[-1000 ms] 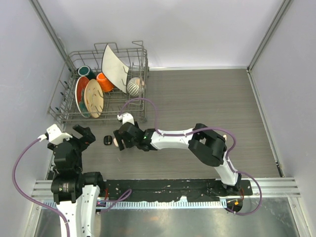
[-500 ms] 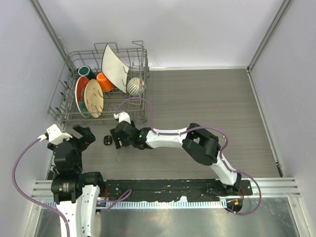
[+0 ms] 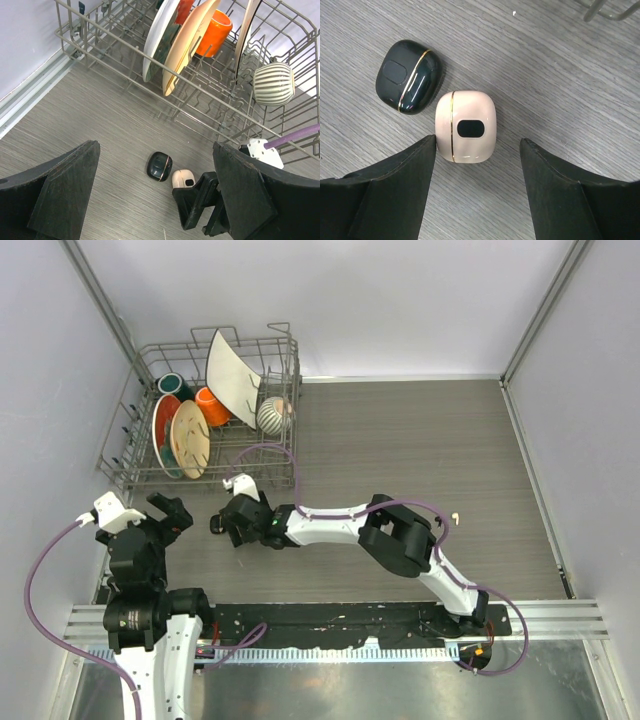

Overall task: Insert the wireless bluetooth earbuds into the charging case
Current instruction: Move the charging case to the center of the board.

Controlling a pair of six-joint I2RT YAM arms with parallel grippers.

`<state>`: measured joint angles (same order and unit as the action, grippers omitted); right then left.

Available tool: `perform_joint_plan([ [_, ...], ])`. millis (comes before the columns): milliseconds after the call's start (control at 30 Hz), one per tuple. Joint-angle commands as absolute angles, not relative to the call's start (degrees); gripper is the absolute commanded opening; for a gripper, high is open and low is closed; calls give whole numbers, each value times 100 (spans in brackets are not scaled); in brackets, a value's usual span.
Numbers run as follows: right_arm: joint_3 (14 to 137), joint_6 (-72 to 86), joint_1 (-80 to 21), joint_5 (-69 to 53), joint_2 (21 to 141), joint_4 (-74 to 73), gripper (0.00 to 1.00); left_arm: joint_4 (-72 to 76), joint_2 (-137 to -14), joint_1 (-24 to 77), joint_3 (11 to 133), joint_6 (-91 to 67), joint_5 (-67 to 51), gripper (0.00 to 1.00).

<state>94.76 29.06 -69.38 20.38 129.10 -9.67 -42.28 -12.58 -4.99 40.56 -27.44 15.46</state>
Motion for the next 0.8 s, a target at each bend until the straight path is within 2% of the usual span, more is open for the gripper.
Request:
perform_joint_plan([
  [0, 9791, 2786, -6943, 2268, 13034, -984, 72, -4175, -1222, -510, 4069, -2681, 1600, 100],
  [200, 9966, 2760, -6943, 2232, 13183, -984, 72, -4184, -1213, -519, 4069, -2681, 1617, 100],
  [367, 9879, 2804, -6943, 2259, 13175, -1011, 56, -4192, -1160, -519, 4061, -2689, 1652, 100],
  [400, 9835, 2847, -6943, 2276, 13149, -1028, 51, -4192, -1151, -510, 4061, -2689, 1652, 100],
  [533, 9292, 2979, -6935, 2443, 12824, -950, 43, -4201, -1125, -518, 4061, -2698, 1652, 100],
  [600, 9063, 3084, -6935, 2522, 12552, -906, 33, -4201, -1099, -519, 4052, -2707, 1652, 100],
  [767, 7947, 3392, -6926, 2715, 11832, -721, 29, -4192, -1037, -527, 4043, -2707, 1652, 100],
])
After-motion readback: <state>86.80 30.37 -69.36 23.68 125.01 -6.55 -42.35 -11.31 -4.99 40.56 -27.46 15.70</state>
